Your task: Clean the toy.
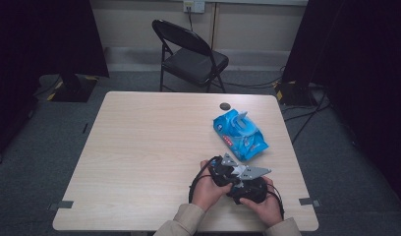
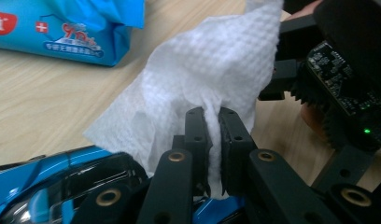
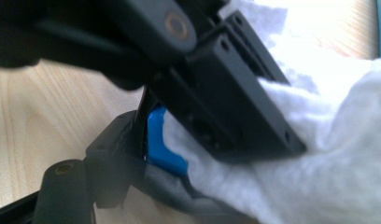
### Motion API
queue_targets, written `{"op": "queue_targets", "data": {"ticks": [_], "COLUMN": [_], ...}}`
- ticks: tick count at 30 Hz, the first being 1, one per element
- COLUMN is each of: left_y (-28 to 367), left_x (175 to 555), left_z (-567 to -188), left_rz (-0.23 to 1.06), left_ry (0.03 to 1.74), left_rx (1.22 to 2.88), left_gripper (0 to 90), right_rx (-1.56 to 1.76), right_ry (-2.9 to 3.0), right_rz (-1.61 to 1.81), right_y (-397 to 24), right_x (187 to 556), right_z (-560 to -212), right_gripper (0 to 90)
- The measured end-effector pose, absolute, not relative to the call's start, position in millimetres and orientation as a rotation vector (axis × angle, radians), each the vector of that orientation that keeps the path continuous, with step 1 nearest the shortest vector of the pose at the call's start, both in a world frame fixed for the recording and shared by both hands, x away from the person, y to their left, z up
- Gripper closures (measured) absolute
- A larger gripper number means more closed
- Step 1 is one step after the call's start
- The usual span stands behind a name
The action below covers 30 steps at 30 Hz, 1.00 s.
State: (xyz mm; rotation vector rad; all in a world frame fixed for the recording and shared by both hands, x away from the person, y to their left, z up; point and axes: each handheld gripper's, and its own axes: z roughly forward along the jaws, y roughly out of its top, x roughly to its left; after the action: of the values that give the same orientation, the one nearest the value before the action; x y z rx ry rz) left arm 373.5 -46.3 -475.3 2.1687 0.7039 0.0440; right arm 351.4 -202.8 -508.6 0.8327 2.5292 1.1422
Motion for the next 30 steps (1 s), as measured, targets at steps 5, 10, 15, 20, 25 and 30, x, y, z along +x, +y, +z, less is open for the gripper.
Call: {"op": "queue_targets", "data": {"ticks": [5, 10, 15, 20, 25, 30], "left_y": [-49, -49, -51, -49, -47, -42], "left_x": [372, 371, 371, 373, 376, 381], "left_z": [-476, -477, -476, -478, -478, -479], "left_rz": [0.083, 0.091, 0.114, 0.114, 0.118, 0.104], "left_ry": [0.683, 0.673, 0.659, 0.691, 0.708, 0.732], "left_rx": [2.185, 2.187, 2.201, 2.172, 2.171, 2.149], "left_gripper": [83.9, 84.1, 84.3, 84.3, 84.3, 84.2], "right_rx": [0.834, 0.834, 0.834, 0.834, 0.832, 0.831], "right_ry": [2.529, 2.529, 2.529, 2.529, 2.529, 2.53], "right_rz": [1.142, 1.142, 1.143, 1.143, 1.143, 1.143], "right_y": [-203, -203, -203, -203, -203, -203], "right_x": [351, 351, 351, 351, 351, 351], "right_z": [-509, -509, -509, -509, -509, -509], "right_gripper": [24.6, 24.6, 24.6, 24.6, 24.7, 24.7]}}
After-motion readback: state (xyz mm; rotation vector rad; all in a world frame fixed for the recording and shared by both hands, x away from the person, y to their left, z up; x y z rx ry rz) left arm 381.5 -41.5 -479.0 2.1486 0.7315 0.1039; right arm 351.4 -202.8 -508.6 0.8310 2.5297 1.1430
